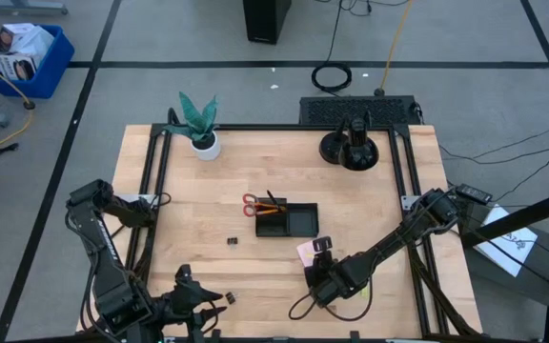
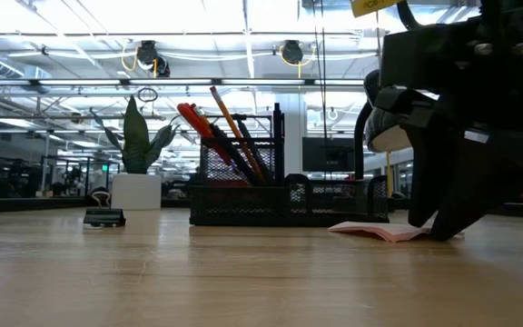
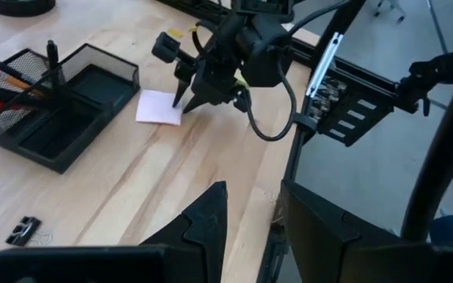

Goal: Pick and place office supplies into organizer
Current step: Put the pink sticky notes into the desk organizer

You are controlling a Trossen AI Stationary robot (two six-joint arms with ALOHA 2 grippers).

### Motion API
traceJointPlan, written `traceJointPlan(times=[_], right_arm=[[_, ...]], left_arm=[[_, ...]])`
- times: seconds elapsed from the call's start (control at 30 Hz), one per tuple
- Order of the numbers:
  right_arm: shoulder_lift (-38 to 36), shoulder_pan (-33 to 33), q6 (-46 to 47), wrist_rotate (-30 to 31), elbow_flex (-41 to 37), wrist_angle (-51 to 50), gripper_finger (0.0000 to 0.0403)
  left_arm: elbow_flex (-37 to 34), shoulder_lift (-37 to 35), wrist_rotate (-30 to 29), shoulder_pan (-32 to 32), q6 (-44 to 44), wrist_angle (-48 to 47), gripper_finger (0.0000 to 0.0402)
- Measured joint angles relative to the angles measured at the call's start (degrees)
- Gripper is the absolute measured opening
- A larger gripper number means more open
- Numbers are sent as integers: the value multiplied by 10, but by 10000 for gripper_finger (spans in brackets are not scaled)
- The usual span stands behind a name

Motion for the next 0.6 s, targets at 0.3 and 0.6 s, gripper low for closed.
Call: traceJointPlan(times=[0.3, 0.6], right_arm=[[2, 1, 3, 23, -1, -2, 93], [3, 4, 0, 36, -2, -2, 65]], left_arm=[[0, 0, -1, 0, 1, 3, 124], [0, 0, -2, 0, 3, 3, 124]])
